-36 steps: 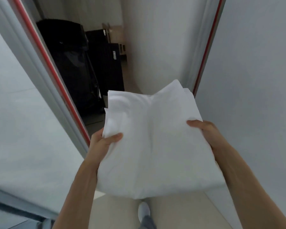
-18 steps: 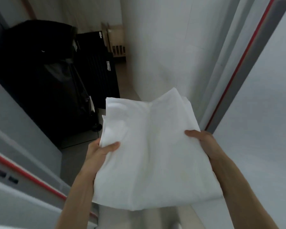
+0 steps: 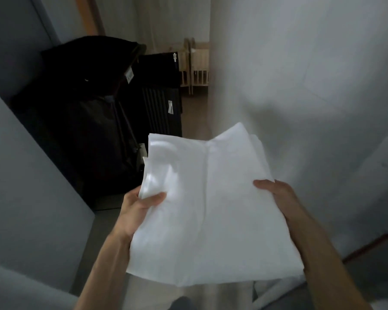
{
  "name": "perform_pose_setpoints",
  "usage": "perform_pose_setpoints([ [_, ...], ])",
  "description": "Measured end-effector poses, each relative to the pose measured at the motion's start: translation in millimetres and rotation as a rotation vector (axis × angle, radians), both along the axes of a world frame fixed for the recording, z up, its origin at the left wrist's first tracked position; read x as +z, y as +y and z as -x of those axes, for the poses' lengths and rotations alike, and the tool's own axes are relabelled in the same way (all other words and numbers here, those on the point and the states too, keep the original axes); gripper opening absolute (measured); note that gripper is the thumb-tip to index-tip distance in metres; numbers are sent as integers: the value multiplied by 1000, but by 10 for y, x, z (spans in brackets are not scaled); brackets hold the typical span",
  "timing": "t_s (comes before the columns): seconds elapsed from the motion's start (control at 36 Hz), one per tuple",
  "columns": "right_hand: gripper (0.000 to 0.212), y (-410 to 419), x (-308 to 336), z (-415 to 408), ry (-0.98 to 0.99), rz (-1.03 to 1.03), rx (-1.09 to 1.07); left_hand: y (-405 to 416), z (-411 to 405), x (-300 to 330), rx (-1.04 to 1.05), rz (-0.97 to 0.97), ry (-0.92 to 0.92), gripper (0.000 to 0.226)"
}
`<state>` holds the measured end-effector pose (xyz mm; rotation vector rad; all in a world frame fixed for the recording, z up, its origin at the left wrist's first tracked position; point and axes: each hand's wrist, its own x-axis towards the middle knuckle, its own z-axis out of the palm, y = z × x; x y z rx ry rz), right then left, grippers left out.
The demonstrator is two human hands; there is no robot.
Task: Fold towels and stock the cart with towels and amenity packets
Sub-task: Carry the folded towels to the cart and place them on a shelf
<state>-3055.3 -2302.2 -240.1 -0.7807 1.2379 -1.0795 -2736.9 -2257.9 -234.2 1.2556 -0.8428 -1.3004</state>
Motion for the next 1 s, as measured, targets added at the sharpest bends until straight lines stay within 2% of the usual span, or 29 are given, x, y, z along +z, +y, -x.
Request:
perform_pose_setpoints([
  [0.08, 50, -434, -97, 72, 33, -5, -15, -453, 79, -74, 17, -12, -14, 13],
  [0.19, 23, -1067, -210, 103, 94, -28, -57, -1174, 142, -241, 23, -45, -33, 13],
  [0.36, 31, -2144, -302, 106, 134, -86, -129, -2507, 175, -477, -20, -95, -130, 17],
  [0.56, 30, -3224, -232, 18, 214, -88, -196, -3911, 47, -512, -92, -143, -121, 30],
  [0.72, 38, -3913, -181, 22, 241, -127, -236, -4723, 62, -478, -155, -106, -117, 22],
  [1.0, 30, -5497, -274, 292, 245, -81, -220, -6323, 331, -528, -183, -95, -127, 17],
])
